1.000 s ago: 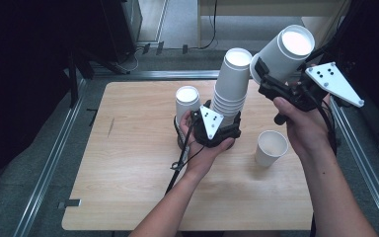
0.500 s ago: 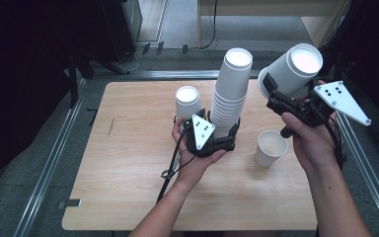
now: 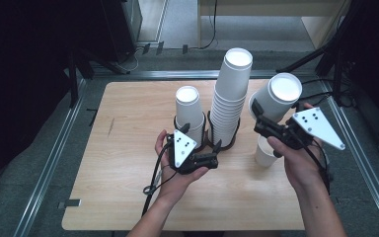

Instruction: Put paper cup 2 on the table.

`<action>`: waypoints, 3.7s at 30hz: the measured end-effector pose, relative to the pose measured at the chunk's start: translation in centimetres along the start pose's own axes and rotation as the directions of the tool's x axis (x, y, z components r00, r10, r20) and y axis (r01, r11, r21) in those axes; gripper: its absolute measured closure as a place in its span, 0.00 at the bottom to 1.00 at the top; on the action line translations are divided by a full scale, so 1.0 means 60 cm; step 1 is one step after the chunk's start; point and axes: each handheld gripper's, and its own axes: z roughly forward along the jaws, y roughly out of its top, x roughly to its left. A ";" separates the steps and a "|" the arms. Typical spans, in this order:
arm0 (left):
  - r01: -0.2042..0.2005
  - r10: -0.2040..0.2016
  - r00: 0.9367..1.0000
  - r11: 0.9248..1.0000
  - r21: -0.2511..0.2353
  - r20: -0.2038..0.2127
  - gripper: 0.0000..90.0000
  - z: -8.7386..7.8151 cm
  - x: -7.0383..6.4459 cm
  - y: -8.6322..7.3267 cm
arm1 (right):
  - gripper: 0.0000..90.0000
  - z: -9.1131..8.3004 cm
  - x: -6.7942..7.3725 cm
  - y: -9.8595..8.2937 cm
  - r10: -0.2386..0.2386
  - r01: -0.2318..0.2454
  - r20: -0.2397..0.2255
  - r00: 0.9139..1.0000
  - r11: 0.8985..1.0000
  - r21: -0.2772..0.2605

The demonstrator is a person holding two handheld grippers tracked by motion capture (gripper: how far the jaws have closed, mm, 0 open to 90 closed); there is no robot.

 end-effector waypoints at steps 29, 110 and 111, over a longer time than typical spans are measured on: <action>0.048 -0.053 0.997 0.994 0.100 0.048 0.00 -0.071 0.033 -0.050 | 0.15 -0.040 0.057 -0.121 -0.131 0.135 -0.039 0.991 0.984 0.116; -0.056 -0.004 0.953 0.981 0.188 0.303 0.07 -0.080 0.000 -0.046 | 0.15 -0.062 0.177 -0.248 -0.776 0.793 -0.267 0.572 0.606 -0.063; -0.056 -0.005 0.953 0.980 0.191 0.303 0.07 -0.080 0.000 -0.046 | 0.15 -0.062 0.177 -0.248 -0.779 0.796 -0.271 0.566 0.602 -0.068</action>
